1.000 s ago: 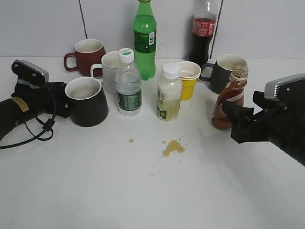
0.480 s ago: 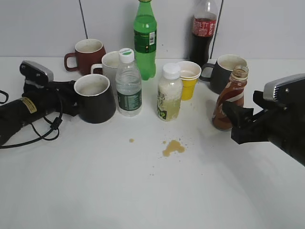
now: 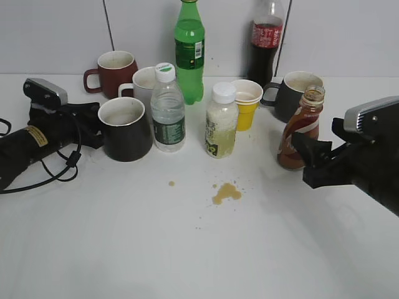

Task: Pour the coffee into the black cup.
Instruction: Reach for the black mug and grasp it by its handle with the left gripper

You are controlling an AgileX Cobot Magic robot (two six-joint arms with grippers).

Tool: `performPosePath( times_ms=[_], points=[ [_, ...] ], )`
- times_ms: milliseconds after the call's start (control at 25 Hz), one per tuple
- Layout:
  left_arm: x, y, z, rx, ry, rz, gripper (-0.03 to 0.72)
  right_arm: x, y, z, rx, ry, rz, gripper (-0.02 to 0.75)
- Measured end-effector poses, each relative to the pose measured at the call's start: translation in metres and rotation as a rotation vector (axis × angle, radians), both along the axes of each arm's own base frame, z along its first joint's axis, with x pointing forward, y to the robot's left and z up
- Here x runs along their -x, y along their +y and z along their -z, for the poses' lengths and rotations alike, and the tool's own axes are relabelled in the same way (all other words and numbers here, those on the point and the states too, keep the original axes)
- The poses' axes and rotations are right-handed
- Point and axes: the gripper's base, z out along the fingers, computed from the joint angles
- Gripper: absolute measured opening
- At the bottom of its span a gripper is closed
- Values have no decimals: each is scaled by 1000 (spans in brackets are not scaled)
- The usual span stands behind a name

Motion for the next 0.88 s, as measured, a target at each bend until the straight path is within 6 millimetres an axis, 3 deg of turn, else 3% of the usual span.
performPosePath(
  times_ms=[400, 480, 640, 880],
  points=[
    [-17, -5, 4, -33, -3, 15, 265, 0, 0, 0, 1, 0, 5, 573],
    [-20, -9, 6, -32, -10, 23, 223, 0, -1, 0, 6, -2, 5, 573],
    [-21, -11, 5, -15, -12, 31, 53, -1, -4, 0, 8, -1, 43, 573],
    [-11, -10, -7, -34, -5, 31, 43, -4, -6, 14, 27, 52, 77, 608]
  ],
)
